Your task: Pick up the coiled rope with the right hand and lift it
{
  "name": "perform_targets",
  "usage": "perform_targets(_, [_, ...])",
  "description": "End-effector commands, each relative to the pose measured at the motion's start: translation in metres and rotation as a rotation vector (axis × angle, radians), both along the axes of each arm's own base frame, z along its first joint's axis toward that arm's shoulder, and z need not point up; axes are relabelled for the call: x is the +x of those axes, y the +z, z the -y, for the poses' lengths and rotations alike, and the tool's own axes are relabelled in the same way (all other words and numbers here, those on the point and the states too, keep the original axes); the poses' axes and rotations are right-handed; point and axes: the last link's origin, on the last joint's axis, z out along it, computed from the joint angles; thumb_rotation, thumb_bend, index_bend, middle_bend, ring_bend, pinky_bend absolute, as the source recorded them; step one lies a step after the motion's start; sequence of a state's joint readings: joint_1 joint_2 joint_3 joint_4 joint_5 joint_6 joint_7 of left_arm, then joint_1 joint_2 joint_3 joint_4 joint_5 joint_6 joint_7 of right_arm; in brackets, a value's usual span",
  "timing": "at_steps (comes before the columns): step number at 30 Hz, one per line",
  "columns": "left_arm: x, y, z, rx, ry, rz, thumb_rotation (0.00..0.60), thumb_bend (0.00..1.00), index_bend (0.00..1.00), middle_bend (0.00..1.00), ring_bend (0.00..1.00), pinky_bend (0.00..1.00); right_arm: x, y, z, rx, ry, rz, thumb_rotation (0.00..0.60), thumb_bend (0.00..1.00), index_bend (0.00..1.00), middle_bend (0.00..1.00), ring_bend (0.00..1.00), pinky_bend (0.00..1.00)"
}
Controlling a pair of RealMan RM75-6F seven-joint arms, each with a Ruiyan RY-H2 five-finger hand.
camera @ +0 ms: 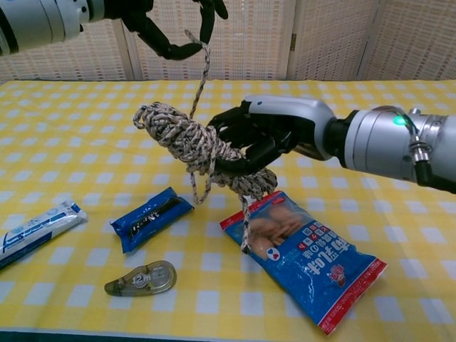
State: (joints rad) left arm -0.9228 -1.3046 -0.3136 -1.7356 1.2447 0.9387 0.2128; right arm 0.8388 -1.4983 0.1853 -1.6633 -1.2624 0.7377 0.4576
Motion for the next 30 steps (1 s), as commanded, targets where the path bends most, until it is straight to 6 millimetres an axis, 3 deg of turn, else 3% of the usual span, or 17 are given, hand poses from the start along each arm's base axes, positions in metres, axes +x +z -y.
perform_targets(1, [0.004, -0.002, 0.005, -0.015, -0.012, 0.012, 0.600, 0.50, 0.60, 0.23, 0.14, 0.00, 0.008, -0.008, 0.000, 0.029, -0.040, 0.027, 0.600, 0.52, 0.71, 0.67, 0.69, 0.64])
perform_targets(8, [0.007, -0.001, 0.021, -0.072, -0.027, 0.052, 0.600, 0.50, 0.60, 0.23, 0.14, 0.00, 0.012, -0.017, 0.004, 0.089, -0.198, 0.144, 0.600, 0.52, 0.71, 0.68, 0.69, 0.64])
perform_targets(14, [0.002, 0.003, 0.042, -0.135, -0.041, 0.098, 0.600, 0.50, 0.60, 0.22, 0.14, 0.00, 0.009, -0.019, 0.013, 0.003, -0.310, 0.259, 0.600, 0.52, 0.72, 0.68, 0.69, 0.64])
perform_targets(22, [-0.024, 0.009, 0.064, -0.170, -0.032, 0.145, 0.600, 0.50, 0.60, 0.20, 0.13, 0.00, 0.006, -0.011, 0.024, -0.127, -0.459, 0.464, 0.600, 0.53, 0.74, 0.69, 0.69, 0.65])
perform_targets(30, [-0.054, 0.016, 0.071, -0.152, 0.019, 0.172, 0.600, 0.50, 0.60, 0.20, 0.13, 0.00, -0.003, -0.001, 0.032, -0.172, -0.500, 0.584, 0.600, 0.53, 0.74, 0.69, 0.69, 0.65])
